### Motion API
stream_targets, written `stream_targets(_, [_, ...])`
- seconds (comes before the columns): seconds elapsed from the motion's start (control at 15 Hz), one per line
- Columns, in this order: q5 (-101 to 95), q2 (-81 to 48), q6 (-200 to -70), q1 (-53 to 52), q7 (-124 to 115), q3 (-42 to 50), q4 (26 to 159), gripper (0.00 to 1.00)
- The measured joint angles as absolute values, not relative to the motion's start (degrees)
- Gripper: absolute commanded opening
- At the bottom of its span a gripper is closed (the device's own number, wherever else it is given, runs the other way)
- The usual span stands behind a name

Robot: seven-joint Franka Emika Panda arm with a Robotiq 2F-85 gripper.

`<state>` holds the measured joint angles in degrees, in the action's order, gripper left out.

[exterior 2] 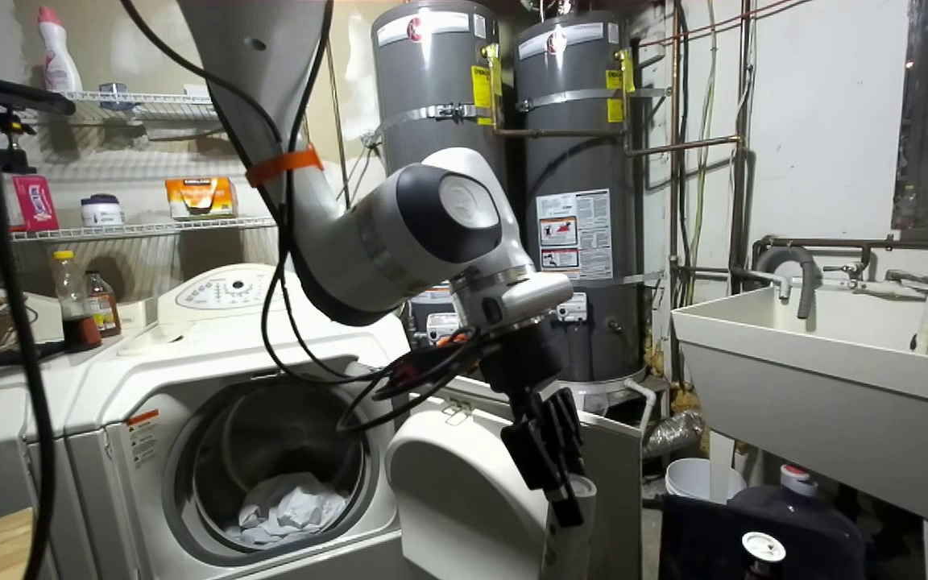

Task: Put the white container on the black table.

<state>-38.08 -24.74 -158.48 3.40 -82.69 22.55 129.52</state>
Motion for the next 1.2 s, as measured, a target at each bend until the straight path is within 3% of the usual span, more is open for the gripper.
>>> stream_targets(0.07, [-38.06, -24.77, -158.48, 3.46, -82.69, 22.54, 129.45, 0.20])
stream_targets(0.4, [-33.11, -26.66, -159.46, 4.34, -82.59, 22.77, 127.76, 0.20])
stream_targets(1.0, [-8.23, -43.28, -161.54, 16.06, -62.49, 19.25, 109.18, 0.20])
stream_targets(1.07, [-7.95, -44.95, -161.49, 15.97, -61.18, 20.11, 107.28, 0.45])
stream_targets(1.2, [-7.19, -47.98, -161.23, 15.36, -60.54, 21.77, 103.80, 0.45])
